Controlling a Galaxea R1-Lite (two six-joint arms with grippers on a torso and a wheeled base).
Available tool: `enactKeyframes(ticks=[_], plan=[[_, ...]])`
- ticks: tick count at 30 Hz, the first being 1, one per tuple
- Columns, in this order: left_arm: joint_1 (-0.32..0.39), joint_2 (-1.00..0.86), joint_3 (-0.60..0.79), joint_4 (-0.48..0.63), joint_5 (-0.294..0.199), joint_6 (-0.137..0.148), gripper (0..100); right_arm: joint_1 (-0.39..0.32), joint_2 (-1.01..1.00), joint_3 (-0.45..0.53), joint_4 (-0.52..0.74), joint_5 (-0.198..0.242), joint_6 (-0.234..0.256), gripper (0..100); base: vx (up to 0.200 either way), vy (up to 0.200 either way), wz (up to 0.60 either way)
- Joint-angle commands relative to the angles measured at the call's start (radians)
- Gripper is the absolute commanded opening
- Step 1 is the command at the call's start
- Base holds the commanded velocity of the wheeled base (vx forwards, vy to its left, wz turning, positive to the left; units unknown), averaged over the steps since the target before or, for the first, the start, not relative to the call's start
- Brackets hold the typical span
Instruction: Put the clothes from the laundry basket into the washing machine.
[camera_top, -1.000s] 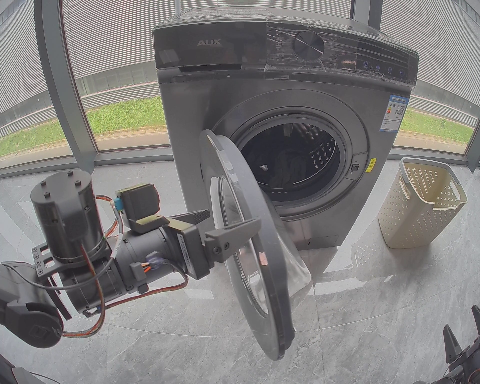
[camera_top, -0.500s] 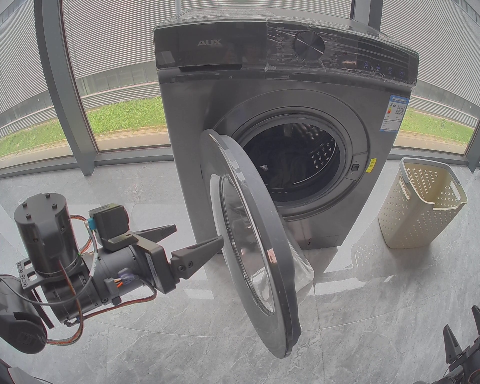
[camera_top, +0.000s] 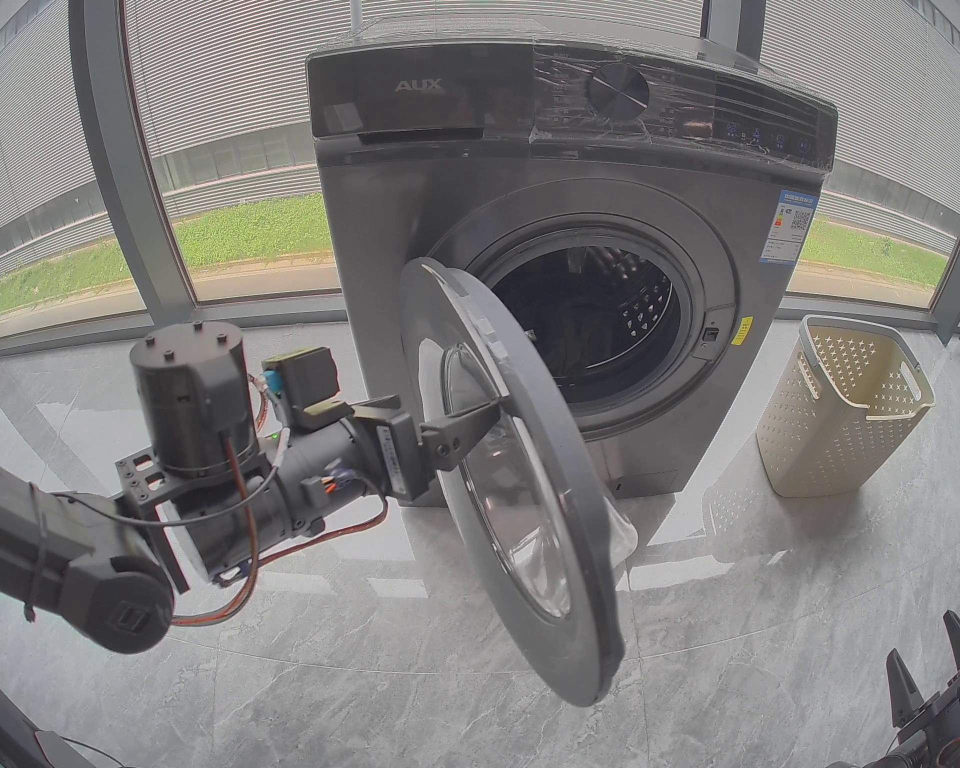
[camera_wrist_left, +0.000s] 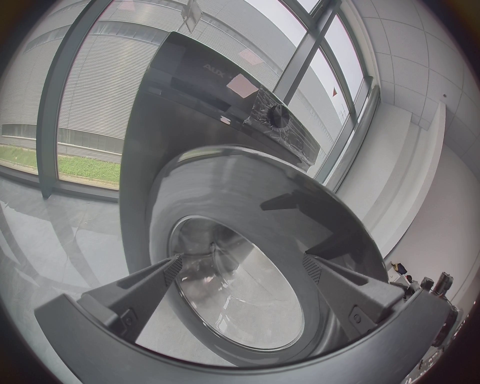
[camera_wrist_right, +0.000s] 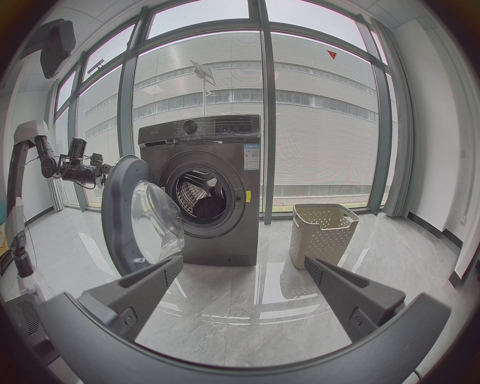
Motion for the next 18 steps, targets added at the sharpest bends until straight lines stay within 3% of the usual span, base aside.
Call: enactKeyframes(ticks=[1,8,14,18], plan=[[-0.007,0.112,-0.099,0.008,0.017,0.001,100,0.001,-0.001,0.018,0.0,0.0,0.0,100,0.0,0.0,0.0],[-0.025,0.201,-0.203,0.016,0.019,0.001,100,0.0,-0.001,0.018,0.0,0.0,0.0,100,0.0,0.0,0.0],[-0.013,0.305,-0.374,0.003,0.02,-0.001,100,0.001,-0.001,0.018,0.0,0.0,0.0,100,0.0,0.0,0.0],[-0.002,0.355,-0.45,0.02,0.068,0.001,100,0.001,-0.001,0.018,0.0,0.0,0.0,100,0.0,0.0,0.0]])
